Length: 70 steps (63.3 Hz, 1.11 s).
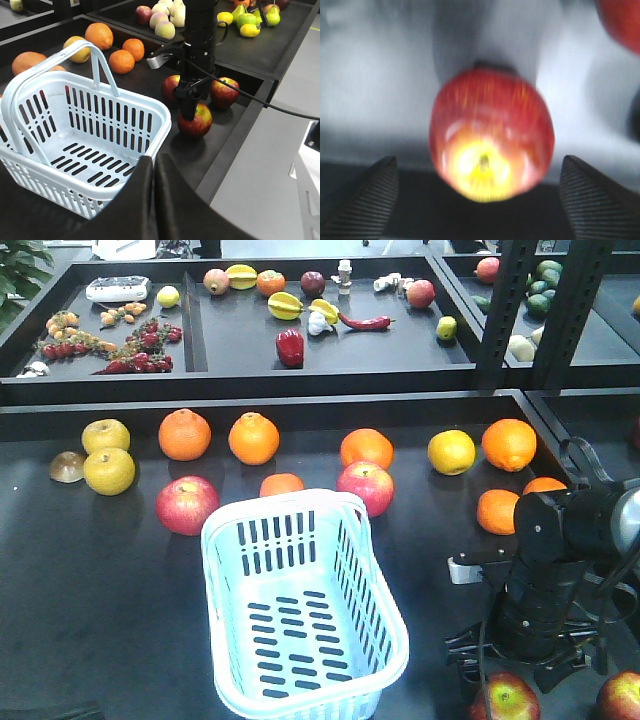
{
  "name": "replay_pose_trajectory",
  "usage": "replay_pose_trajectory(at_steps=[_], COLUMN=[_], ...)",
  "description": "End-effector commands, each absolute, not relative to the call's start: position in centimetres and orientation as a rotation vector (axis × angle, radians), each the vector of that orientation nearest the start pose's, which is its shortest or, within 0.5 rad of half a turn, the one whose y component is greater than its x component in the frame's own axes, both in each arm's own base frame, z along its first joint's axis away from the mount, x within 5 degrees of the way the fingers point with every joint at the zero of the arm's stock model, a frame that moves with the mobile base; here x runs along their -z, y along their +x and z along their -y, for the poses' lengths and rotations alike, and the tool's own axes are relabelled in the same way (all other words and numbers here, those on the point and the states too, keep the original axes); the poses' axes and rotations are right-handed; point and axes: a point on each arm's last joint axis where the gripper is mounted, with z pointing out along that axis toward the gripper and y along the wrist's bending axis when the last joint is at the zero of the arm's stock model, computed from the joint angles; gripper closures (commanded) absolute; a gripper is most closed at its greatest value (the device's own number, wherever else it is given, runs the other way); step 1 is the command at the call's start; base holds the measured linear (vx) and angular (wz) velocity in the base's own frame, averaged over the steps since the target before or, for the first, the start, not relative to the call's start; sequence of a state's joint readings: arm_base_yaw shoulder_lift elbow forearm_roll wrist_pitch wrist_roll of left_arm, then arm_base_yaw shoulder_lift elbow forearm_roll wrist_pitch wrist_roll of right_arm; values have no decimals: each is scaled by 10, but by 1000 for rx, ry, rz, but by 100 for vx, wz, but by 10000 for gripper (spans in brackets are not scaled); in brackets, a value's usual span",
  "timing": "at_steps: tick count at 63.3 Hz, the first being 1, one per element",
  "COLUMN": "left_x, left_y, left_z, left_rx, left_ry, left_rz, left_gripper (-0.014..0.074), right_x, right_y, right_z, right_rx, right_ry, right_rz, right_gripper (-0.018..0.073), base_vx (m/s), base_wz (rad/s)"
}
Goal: Pick three apples into basket with both arms
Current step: 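Lower the right gripper and close it on a red apple, then carry the apple over the basket and release it inside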
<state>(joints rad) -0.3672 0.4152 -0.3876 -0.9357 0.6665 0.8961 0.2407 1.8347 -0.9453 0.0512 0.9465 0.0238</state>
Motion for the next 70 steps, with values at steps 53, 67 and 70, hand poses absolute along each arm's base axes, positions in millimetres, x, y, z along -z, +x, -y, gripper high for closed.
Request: replay_pose_trajectory(at_steps=[53, 67, 70], left_x=[-288, -281, -282], left_y=[60, 62, 63], left_z=[71, 71, 70], left_rx=[716, 720, 715], left_ry=[724, 684, 681], left_rz=[-1780, -1793, -1791], left_gripper=[603, 603, 603], right_x=[-146, -236, -259], right_y=[280, 267, 265], right_z=[-68, -64, -65], right_rx=[45, 9, -40], right_ry=[-374, -353, -331], right_rz=[-3255, -2993, -2911], right_gripper=[473, 568, 568], base_vx=[0, 0, 0], base_wz=[0, 0, 0])
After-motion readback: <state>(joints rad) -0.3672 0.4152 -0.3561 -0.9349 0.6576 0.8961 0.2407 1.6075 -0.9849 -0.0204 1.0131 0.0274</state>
